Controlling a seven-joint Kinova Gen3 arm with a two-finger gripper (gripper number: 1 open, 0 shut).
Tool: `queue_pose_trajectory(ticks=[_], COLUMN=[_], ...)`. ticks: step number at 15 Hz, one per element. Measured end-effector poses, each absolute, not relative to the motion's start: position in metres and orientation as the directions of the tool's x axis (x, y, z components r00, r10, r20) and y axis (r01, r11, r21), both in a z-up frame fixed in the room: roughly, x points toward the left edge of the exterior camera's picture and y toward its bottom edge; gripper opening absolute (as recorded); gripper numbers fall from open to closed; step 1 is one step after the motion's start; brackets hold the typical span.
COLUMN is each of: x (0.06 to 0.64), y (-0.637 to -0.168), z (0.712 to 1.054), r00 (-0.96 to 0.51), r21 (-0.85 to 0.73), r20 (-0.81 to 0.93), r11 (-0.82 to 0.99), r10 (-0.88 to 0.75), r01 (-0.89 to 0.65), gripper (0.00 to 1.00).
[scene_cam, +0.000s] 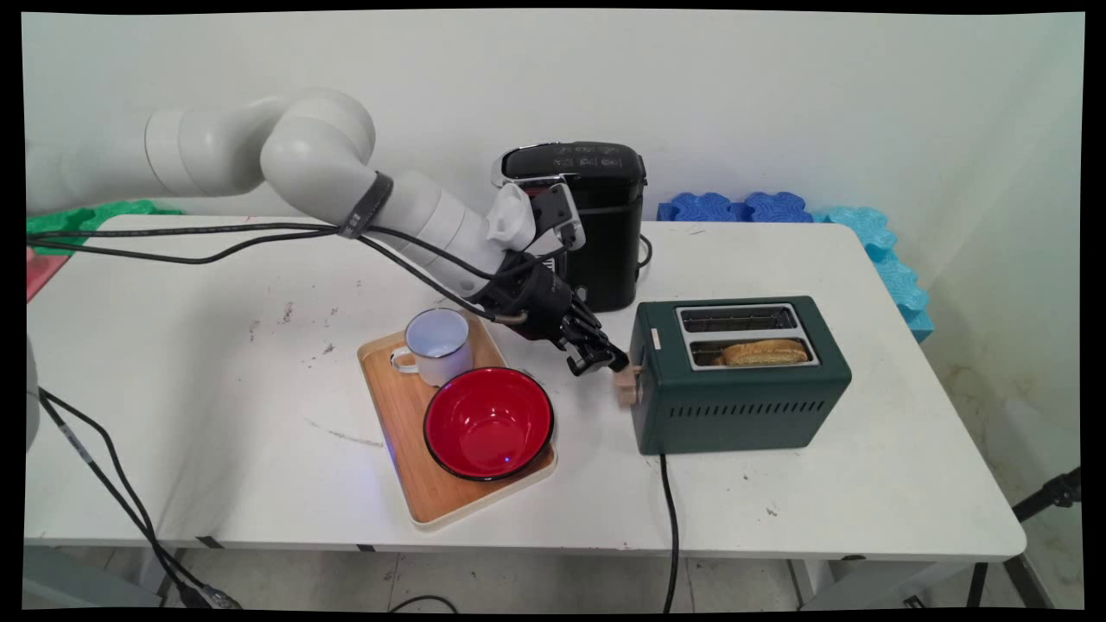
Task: Press the toaster switch
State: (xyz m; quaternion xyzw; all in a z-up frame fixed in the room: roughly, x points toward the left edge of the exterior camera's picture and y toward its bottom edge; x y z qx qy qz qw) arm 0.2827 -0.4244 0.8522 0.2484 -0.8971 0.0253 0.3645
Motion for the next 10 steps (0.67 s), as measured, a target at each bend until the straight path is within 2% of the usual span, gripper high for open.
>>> queue_pose_trajectory(ticks=[10], x=[0.2824], y=[-0.4208], z=[0.8412], r00=[-0.596], r21=[0.141], r20=[0.679], r11=[0.873], r10=[-0.429], r01=[-0.467], gripper=[0.00])
